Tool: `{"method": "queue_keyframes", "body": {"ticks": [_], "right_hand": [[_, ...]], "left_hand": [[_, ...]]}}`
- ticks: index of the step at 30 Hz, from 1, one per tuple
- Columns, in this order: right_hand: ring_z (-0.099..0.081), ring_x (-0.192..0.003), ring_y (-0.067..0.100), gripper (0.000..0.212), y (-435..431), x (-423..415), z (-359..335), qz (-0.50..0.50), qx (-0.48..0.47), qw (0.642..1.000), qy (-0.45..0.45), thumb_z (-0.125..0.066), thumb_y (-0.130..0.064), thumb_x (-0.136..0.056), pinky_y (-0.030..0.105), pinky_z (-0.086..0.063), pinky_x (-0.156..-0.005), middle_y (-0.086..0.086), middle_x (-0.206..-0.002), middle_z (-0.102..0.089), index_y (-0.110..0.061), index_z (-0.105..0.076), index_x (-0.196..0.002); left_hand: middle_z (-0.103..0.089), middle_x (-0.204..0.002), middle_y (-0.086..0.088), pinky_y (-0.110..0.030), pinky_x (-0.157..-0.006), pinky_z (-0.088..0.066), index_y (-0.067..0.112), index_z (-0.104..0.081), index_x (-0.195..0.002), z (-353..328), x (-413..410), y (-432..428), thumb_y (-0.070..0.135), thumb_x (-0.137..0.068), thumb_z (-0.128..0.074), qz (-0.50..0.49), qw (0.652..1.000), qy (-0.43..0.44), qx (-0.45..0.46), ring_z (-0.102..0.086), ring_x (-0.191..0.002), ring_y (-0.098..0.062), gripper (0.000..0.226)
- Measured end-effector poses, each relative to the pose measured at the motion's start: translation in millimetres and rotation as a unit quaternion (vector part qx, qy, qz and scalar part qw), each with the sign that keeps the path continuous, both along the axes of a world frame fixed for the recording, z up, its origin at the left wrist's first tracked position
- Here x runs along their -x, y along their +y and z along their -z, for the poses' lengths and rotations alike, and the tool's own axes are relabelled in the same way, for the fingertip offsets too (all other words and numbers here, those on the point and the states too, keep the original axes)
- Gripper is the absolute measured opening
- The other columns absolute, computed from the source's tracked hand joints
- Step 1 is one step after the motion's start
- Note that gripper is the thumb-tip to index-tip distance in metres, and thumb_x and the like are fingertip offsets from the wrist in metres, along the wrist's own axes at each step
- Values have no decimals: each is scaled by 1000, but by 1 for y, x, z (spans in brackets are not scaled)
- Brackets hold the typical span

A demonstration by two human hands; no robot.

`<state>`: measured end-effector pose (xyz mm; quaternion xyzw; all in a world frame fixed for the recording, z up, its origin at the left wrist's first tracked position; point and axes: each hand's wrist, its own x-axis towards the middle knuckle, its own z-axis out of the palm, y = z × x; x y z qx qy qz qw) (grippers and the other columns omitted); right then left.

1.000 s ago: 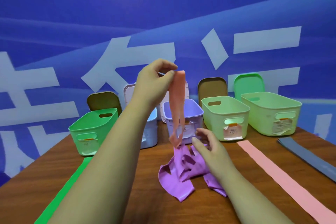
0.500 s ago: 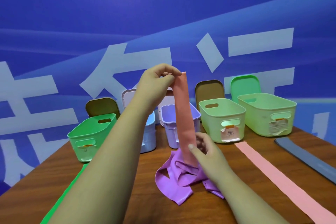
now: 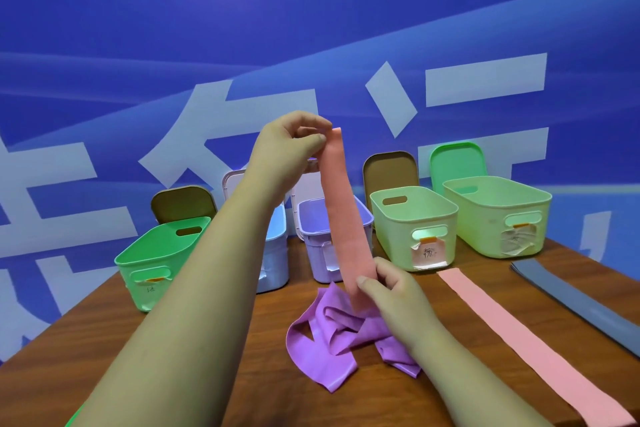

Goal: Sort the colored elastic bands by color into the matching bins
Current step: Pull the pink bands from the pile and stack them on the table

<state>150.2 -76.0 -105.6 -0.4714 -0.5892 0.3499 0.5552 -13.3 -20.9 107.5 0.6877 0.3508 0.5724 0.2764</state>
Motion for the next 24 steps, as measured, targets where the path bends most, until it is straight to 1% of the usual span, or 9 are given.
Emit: {"method": "queue_keyframes", "body": {"ticks": [3,5,8,10,13,16,18,21,24], "right_hand": [[-59,-80,12,25,-8,-12,-5,-4,11,1000,4,-60,-36,-87,36,-49,-76,16,-97,-71,-15,-69,-95],[-60,-80,7,22,-16,-26,-7,6,16,1000,-3,-62,-33,-94,30,-48,-73,10,-97,-74,-16,-72,-101],[-60,-74,8,14,-29,-50,-9,40,28,999,-9,-59,-19,-102,29,-46,-67,-4,-82,-71,-20,-72,-96],[-58,-65,8,16,-37,-66,-10,72,49,996,-37,-58,-21,-102,28,-44,-60,-9,-73,-67,-25,-71,-95],[-56,-55,7,18,-50,-91,-11,118,83,987,-64,-57,-28,-101,27,-43,-51,-8,-70,-65,-34,-71,-93],[-61,-63,7,20,-69,-116,-14,170,120,970,-124,-52,-40,-103,28,-48,-56,-9,-79,-69,-36,-70,-97],[-62,-67,8,22,-82,-134,-14,192,149,956,-166,-49,-41,-105,27,-47,-58,-9,-81,-69,-34,-70,-97],[-63,-63,6,25,-100,-157,-15,209,179,938,-212,-52,-39,-103,27,-45,-59,-10,-74,-71,-30,-69,-87],[-69,-80,10,25,-110,-173,-17,203,228,919,-251,-52,-37,-103,30,-50,-66,-8,-87,-74,-27,-71,-90]], "left_hand": [[-75,-107,-13,-32,-71,-64,18,-78,-109,-2,-9,10,9,-94,-70,-6,1000,-3,-6,-77,-91,-22,20],[-77,-105,-10,-33,-73,-65,14,-79,-109,-2,-20,14,7,-95,-70,11,1000,-12,2,-77,-89,-20,18],[-77,-98,-8,-36,-75,-66,9,-78,-105,3,-43,19,0,-95,-65,42,998,-40,30,-76,-84,-19,19],[-77,-96,-8,-39,-76,-66,10,-79,-103,9,-61,24,0,-94,-65,51,996,-50,48,-75,-83,-19,20],[-76,-92,-6,-33,-69,-64,12,-80,-101,22,-89,29,0,-94,-64,48,995,-51,73,-73,-72,-12,21],[-77,-95,-11,-28,-63,-63,7,-79,-104,43,-117,30,-2,-93,-63,63,990,-38,117,-74,-72,-13,22],[-78,-94,-12,-28,-62,-63,7,-79,-103,62,-134,32,-3,-92,-62,74,986,-19,149,-75,-74,-15,23],[-79,-91,-6,-28,-64,-64,13,-81,-99,95,-156,38,1,-91,-65,76,981,23,176,-75,-79,-16,22],[-79,-95,-7,-34,-73,-66,13,-81,-98,125,-176,43,-1,-91,-67,72,975,54,201,-76,-86,-20,21]]}}
